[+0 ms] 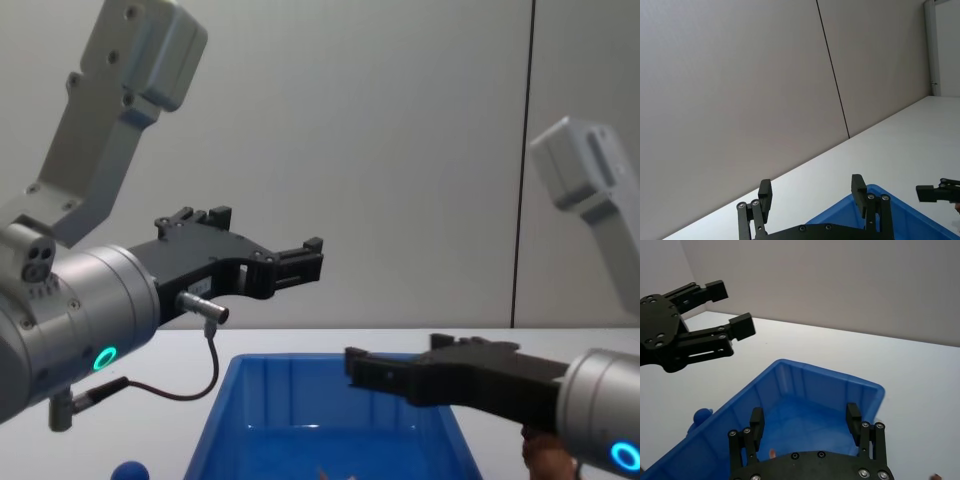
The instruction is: Pick up the two dolls from the table and place them into the box.
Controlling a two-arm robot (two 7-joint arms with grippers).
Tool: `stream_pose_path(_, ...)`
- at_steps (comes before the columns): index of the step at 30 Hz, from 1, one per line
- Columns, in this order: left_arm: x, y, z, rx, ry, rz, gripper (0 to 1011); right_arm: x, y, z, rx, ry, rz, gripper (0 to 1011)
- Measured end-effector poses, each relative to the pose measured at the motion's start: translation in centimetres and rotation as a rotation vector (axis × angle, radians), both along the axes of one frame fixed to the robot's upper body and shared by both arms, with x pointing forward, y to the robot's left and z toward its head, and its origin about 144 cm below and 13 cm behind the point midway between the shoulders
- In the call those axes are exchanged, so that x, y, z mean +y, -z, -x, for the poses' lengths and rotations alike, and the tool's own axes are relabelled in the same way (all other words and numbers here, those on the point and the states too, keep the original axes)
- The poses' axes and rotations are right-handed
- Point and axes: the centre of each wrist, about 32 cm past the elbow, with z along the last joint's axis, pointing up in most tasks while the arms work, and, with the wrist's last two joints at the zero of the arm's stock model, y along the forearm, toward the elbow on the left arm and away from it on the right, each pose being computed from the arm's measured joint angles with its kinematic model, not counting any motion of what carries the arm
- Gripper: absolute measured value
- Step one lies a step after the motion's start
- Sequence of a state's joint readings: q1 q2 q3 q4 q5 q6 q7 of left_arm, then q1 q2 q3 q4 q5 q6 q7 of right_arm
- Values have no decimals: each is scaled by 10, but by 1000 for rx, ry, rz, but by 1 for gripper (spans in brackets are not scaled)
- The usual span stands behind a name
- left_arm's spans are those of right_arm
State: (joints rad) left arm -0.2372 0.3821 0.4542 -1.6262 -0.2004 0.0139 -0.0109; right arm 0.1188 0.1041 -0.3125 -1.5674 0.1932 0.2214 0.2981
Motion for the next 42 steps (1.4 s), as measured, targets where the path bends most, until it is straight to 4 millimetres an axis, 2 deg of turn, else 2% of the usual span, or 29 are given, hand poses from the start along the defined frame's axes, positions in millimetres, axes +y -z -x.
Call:
stream_pose_path(20,0,0,0,0,0,0,1001,-25,-6,41,-36,238,67,1001)
stream_pose_path(30,0,0,0,0,0,0,1001,-32,4,56,6,312,93,1001)
stream_pose_path(42,0,0,0,0,0,0,1001,-27,23,63,65,333,114,1001)
